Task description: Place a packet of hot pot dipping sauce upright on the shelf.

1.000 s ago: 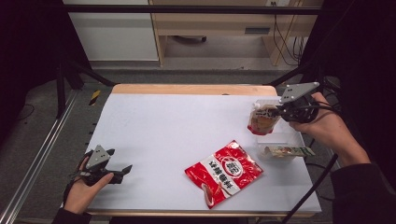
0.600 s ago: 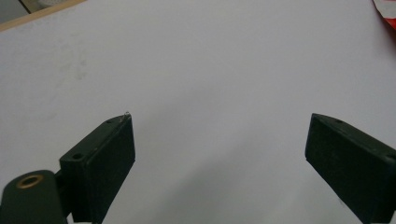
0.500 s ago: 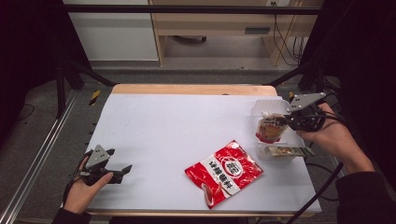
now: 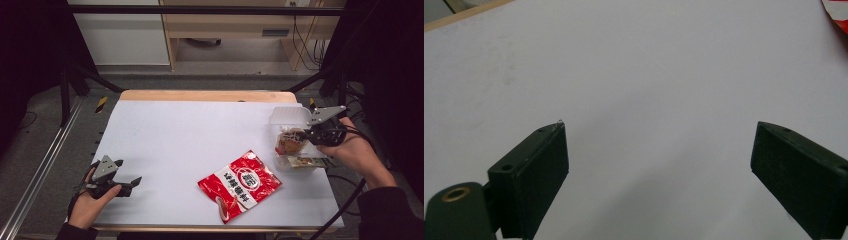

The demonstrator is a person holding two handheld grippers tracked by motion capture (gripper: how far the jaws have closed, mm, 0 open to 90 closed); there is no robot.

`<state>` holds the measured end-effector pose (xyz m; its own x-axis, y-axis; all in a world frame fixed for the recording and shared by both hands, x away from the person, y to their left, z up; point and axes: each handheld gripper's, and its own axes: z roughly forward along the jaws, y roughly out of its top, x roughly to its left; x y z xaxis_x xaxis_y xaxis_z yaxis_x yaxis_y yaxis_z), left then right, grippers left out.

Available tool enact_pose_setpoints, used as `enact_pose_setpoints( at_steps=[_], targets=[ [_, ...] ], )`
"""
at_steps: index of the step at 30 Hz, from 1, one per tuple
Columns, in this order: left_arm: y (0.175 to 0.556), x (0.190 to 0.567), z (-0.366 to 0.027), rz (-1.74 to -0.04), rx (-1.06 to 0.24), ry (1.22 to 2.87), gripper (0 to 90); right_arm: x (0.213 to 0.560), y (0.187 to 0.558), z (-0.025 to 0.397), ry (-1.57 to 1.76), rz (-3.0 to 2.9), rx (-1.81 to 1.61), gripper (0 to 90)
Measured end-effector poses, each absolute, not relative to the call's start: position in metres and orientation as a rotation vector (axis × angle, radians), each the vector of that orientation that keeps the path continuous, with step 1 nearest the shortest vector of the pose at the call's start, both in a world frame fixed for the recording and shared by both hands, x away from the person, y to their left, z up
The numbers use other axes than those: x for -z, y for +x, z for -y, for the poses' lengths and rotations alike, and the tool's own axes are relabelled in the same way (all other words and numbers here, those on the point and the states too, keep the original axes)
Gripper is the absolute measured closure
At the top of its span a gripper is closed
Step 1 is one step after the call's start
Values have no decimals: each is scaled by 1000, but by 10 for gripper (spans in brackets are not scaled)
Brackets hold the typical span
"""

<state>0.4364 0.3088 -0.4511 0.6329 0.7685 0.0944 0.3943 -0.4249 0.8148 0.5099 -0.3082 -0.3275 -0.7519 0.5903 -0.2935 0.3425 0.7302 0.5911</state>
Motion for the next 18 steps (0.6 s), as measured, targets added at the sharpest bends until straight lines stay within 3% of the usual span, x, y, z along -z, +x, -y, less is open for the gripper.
enact_pose_setpoints(
  at_steps=[18],
  targets=[
    [436,452,-308,-904,-586,2061,84,341,512,307,738,-2487,-725,878]
  ],
)
